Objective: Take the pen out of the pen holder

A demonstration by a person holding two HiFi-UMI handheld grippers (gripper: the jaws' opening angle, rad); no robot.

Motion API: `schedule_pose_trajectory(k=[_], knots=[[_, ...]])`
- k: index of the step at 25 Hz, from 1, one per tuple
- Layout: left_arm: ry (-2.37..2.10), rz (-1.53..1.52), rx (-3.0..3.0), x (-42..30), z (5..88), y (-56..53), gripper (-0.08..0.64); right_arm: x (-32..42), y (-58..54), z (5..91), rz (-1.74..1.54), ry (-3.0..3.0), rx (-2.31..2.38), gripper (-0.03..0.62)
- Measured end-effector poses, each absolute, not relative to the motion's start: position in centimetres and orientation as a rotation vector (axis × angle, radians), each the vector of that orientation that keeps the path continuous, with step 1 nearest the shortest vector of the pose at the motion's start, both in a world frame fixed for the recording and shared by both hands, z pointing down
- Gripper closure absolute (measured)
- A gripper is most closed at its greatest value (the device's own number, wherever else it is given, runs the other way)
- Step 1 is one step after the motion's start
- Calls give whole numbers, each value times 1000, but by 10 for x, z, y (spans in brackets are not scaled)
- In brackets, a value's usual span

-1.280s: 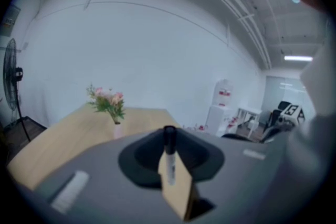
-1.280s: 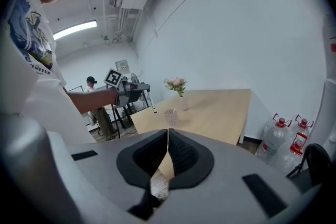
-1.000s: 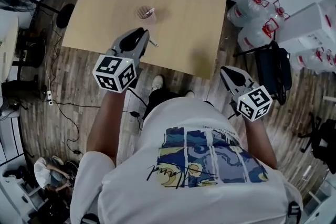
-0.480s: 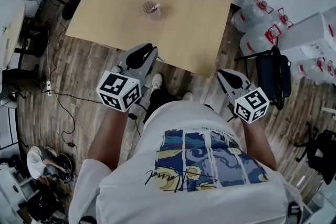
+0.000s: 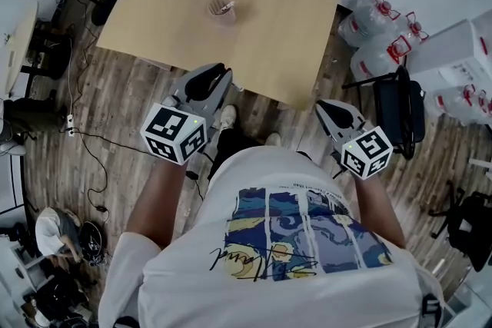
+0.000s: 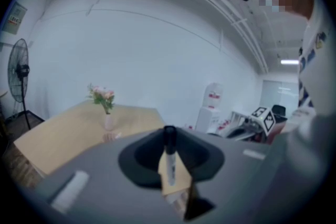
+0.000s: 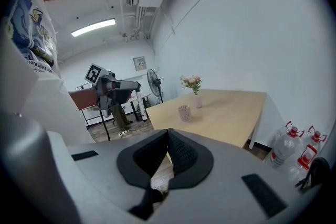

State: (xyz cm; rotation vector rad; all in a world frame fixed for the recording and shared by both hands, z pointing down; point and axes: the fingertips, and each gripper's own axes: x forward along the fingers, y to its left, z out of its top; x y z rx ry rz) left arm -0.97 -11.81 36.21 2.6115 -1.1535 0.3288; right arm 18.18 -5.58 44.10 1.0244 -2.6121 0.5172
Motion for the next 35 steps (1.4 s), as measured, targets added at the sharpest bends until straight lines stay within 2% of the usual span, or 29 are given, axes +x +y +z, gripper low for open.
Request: schedule_pose_trajectory(k=[35], knots=[[-1143,328,2610,-7,369,-123,484,175,-56,445,502,-2616,1005,584]])
